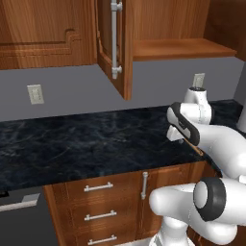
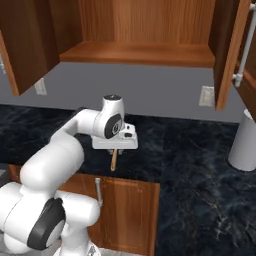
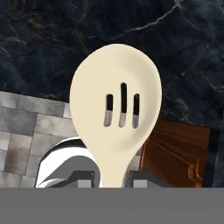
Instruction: Organize the utensils by type. Pick up the wooden spoons from the counter and place them in the open cabinet. Then pick up the metallic utensils from the counter and place them in the open drawer.
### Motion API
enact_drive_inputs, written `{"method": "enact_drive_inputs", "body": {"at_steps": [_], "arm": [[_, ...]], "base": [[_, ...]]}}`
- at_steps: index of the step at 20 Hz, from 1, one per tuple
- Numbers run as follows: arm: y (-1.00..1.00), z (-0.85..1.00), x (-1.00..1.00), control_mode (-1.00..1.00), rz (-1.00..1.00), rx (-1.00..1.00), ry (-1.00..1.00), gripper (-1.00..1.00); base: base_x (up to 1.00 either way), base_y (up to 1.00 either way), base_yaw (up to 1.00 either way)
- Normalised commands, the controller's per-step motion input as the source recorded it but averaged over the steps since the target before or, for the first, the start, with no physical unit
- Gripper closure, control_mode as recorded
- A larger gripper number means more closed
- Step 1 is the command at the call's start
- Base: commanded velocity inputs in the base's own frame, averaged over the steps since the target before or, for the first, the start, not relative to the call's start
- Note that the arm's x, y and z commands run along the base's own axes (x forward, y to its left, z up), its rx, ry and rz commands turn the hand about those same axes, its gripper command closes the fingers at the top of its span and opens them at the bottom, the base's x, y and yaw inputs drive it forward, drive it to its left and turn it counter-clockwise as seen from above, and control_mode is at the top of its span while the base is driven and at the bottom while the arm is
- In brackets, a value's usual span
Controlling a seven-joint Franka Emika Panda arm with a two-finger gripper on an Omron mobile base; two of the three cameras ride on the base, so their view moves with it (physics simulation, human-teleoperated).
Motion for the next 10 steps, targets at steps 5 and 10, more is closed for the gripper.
{"method": "enact_drive_inputs", "body": {"at_steps": [5, 10], "arm": [[0.00, 0.00, 0.00, 1.00, 0.00, 0.00, 0.00, 1.00], [0.00, 0.00, 0.00, 1.00, 0.00, 0.00, 0.00, 1.00]], "base": [[0.54, -0.38, 0.20], [0.46, -0.22, 0.14]]}}
